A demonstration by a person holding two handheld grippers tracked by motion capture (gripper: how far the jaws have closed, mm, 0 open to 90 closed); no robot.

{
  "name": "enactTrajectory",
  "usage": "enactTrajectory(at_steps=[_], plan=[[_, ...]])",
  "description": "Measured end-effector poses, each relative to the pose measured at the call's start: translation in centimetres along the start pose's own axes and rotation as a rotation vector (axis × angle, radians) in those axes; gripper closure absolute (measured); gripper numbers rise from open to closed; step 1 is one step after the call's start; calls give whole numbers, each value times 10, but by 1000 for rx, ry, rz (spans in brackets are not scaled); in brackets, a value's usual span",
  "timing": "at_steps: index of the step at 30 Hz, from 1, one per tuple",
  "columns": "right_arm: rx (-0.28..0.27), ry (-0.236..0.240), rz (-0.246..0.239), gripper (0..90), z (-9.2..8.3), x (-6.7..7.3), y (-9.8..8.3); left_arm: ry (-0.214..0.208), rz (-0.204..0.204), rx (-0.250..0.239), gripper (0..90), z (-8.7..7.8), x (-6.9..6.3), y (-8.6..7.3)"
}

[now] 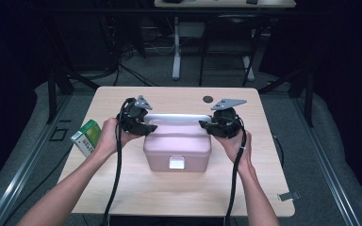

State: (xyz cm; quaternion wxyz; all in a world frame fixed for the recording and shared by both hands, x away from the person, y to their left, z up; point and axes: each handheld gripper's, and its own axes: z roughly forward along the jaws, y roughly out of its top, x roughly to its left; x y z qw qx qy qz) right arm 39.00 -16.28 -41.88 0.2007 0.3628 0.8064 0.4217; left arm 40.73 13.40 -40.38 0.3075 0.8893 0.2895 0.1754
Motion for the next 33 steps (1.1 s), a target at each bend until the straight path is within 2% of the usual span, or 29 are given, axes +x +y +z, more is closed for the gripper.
enactTrajectory(at_steps=[5,13,16,23,28,31,33], plan=[[-2,2,-11,679,0,0,-1,9,3,-24,205,-8,-1,-7],[2,10,-13,681,0,-2,0,7,-35,-70,84,-25,1,-22],[4,14,-13,682,0,-2,1,19,-28,-69,54,-31,-1,-29],[14,18,-13,684,0,-2,2,-17,-29,13,3,-40,-5,-47],[9,19,-16,686,-1,-1,3,-66,-9,122,1,-43,-7,-61],[14,22,-17,687,-1,-2,3,-78,4,158,1,-42,-10,-67],[15,24,-13,688,-1,-3,3,-90,3,163,1,-41,-10,-72]])
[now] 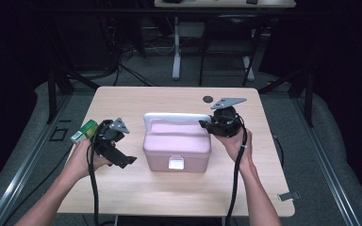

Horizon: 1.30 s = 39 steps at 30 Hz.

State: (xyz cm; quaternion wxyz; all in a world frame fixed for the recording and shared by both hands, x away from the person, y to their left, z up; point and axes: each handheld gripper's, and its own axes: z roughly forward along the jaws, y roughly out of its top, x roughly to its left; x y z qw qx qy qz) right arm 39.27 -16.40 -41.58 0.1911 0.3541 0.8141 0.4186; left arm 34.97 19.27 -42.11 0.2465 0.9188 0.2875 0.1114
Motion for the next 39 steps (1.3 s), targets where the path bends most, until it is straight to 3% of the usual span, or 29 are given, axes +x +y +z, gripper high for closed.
enactTrajectory(at_steps=[13,22,39], plan=[[1,8,0,689,1,-2,1,-8,-41,-28,1,22,-1,-23],[10,24,7,692,0,-4,3,-11,-51,-57,1,25,-2,-25],[47,60,69,693,-1,-17,23,-7,-98,-126,1,28,1,-22]])
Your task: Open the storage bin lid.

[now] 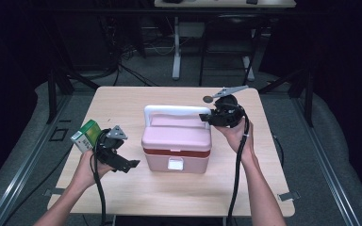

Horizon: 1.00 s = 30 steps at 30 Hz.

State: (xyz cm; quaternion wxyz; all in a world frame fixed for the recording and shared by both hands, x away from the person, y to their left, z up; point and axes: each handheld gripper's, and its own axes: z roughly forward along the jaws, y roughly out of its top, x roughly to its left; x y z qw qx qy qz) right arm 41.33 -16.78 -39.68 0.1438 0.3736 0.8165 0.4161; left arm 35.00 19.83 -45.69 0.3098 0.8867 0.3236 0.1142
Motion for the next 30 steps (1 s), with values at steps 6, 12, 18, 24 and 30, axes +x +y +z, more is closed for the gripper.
enactTrajectory(at_steps=[6,12,18,24,30], plan=[[10,4,11,692,0,-4,5,29,-26,-51,22,0,0,11],[21,10,27,691,0,-8,11,9,-52,-78,95,5,1,22],[24,10,43,690,1,-10,15,1,-49,-70,290,17,-4,27],[23,5,46,689,2,-12,17,-9,-64,-66,489,25,-5,27],[21,-7,57,689,3,-15,21,12,-89,-76,615,27,-6,26]])
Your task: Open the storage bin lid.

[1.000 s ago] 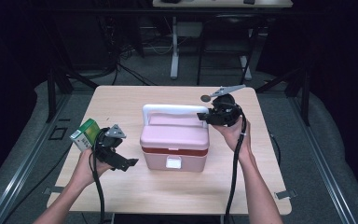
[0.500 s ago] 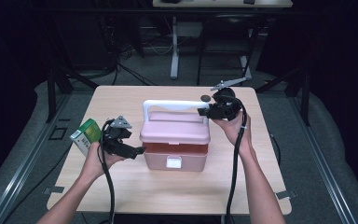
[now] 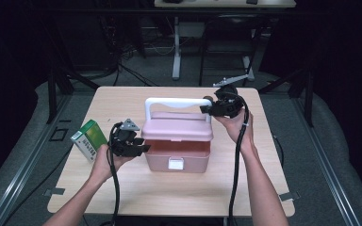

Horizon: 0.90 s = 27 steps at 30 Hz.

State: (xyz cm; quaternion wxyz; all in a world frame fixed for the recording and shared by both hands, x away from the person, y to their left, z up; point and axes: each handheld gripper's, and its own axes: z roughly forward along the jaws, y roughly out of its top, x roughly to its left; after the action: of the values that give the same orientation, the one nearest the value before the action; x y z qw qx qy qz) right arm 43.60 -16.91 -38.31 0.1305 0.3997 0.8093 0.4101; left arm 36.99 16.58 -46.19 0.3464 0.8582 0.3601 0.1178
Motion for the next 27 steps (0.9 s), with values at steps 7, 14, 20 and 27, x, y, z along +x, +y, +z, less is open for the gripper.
enactTrajectory(at_steps=[7,14,20,27], plan=[[-6,-7,10,688,2,-4,7,25,-7,-2,633,1,-3,0],[-11,-12,11,688,3,-9,14,30,-20,-2,627,4,-3,0],[-8,-11,19,687,4,-15,22,33,-17,5,627,4,-2,1],[5,-12,25,684,9,-23,32,38,-18,9,632,4,-3,2]])
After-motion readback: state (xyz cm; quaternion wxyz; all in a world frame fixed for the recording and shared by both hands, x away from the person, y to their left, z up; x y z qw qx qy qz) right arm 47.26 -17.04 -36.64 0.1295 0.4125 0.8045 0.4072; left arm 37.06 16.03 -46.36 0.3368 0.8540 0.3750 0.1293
